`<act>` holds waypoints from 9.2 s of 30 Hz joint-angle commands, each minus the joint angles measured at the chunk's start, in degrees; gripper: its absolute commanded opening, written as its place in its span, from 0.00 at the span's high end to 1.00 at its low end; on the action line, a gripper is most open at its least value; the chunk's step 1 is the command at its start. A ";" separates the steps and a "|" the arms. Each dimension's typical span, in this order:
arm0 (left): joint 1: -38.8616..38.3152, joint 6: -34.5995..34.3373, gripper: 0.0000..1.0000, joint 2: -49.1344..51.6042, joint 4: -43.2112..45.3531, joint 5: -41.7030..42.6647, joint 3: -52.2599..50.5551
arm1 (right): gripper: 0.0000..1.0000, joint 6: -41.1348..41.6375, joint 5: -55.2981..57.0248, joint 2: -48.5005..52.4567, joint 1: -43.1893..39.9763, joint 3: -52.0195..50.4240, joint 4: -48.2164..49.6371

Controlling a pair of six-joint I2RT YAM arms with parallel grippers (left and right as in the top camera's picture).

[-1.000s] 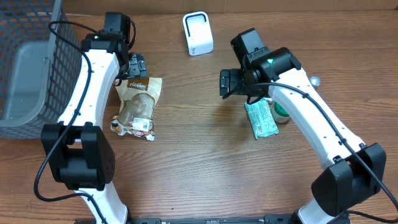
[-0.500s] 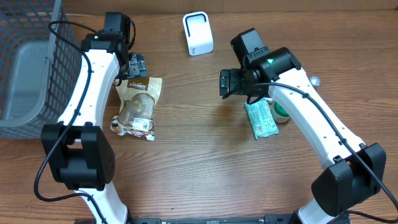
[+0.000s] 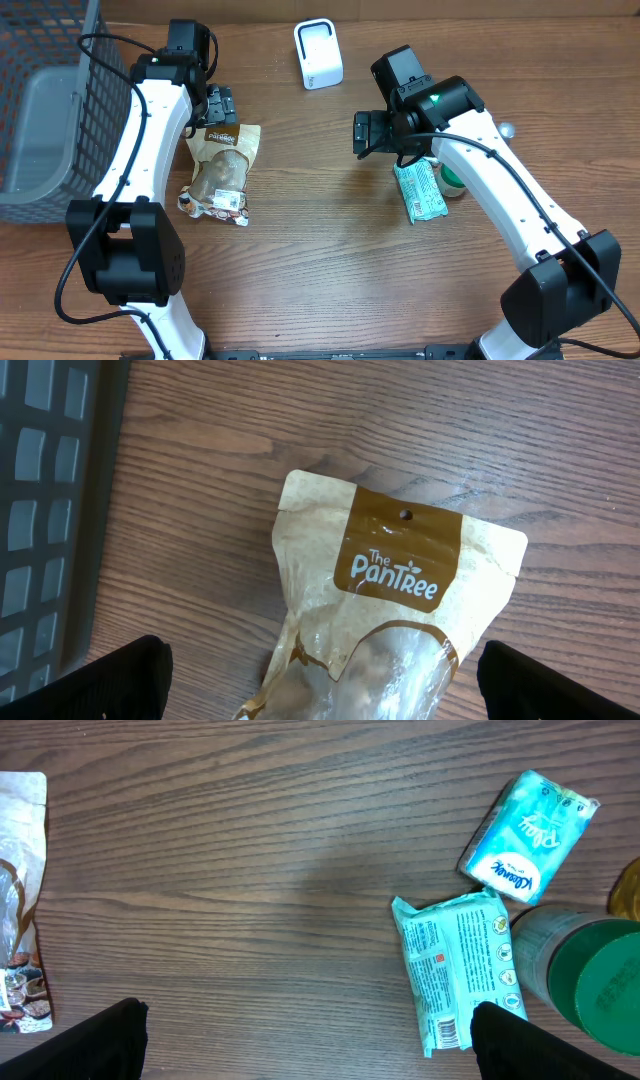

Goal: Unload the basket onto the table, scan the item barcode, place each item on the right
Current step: 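Move the right gripper up and hold it still above the packets, then lower the left gripper onto the Pantree bag and close it, then lift the Pantree bag off the table with the left gripper, then carry the Pantree bag up toward the white scanner with the left gripper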

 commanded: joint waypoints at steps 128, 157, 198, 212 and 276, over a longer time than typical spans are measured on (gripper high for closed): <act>2.34 1.42 0.00 -0.24 2.03 26.47 -13.51 | 0.00 -0.24 0.98 -0.15 -0.42 0.63 0.17; 2.23 -1.51 0.08 1.18 8.85 17.11 -14.86 | 0.00 -0.26 0.98 -0.15 -0.42 0.63 0.17; 2.29 7.65 0.79 9.92 4.22 35.08 -6.29 | 0.00 -0.24 0.98 -0.15 -0.42 0.63 0.17; 2.29 18.01 0.96 2.19 0.70 61.44 0.31 | 0.00 -0.24 0.98 -0.15 -0.42 0.63 0.17; 0.55 3.26 0.96 -0.74 -10.01 41.62 32.46 | 0.00 -0.24 0.98 -0.15 -0.42 0.63 0.17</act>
